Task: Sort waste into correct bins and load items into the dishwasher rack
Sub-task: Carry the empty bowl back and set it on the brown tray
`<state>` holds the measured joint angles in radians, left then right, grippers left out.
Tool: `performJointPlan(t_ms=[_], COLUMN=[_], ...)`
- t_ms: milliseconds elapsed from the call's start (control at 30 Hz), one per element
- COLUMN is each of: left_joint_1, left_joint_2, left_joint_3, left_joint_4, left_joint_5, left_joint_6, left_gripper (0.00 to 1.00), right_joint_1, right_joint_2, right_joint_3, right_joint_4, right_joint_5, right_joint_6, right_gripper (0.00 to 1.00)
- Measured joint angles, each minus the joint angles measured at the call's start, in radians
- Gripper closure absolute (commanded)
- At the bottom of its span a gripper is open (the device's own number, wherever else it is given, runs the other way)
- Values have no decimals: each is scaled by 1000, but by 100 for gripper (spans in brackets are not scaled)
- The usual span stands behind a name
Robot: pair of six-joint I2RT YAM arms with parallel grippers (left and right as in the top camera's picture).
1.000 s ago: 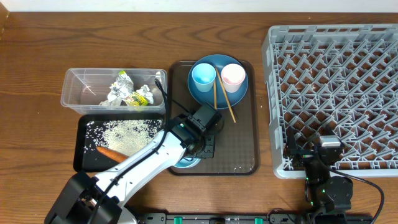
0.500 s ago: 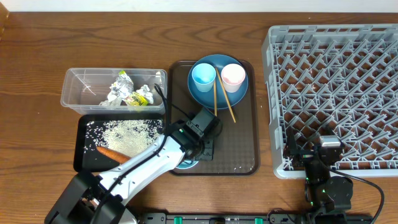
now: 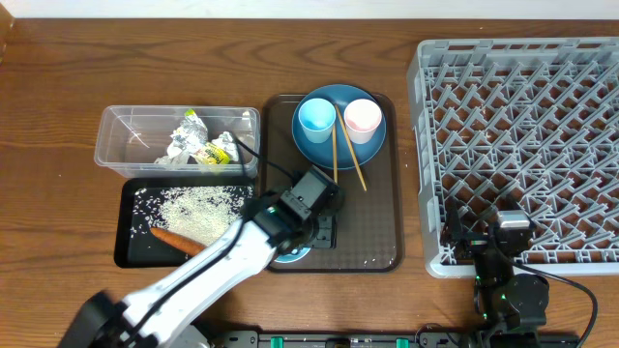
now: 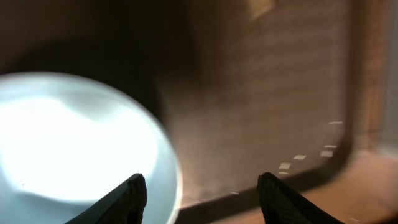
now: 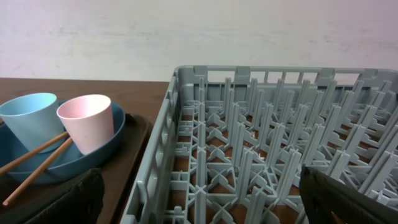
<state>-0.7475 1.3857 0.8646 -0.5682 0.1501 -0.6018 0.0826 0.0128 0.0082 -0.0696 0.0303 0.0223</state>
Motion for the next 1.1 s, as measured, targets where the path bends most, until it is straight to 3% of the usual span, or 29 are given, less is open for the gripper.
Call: performJointPlan(t_ms=[333,800,867,1100], left_joint_1=[0,0,0,0], left_joint_2=[-183,-191,-191,-191], left_joint_3=[13,13,13,13], left_joint_4=[-29,-24,-19,-14], left_joint_5=[0,-81,-88,-100], left_joint_6=[95,132,137,135], left_gripper=[33,22,12,7], right_joint_1=[0,0,0,0], right_joint_2=[0,0,0,0], right_joint_3=[0,0,0,0], right_joint_4=[0,0,0,0], right_joint_5=[0,0,0,0], right_joint_6=[0,0,0,0], right_gripper=[1,1,1,1])
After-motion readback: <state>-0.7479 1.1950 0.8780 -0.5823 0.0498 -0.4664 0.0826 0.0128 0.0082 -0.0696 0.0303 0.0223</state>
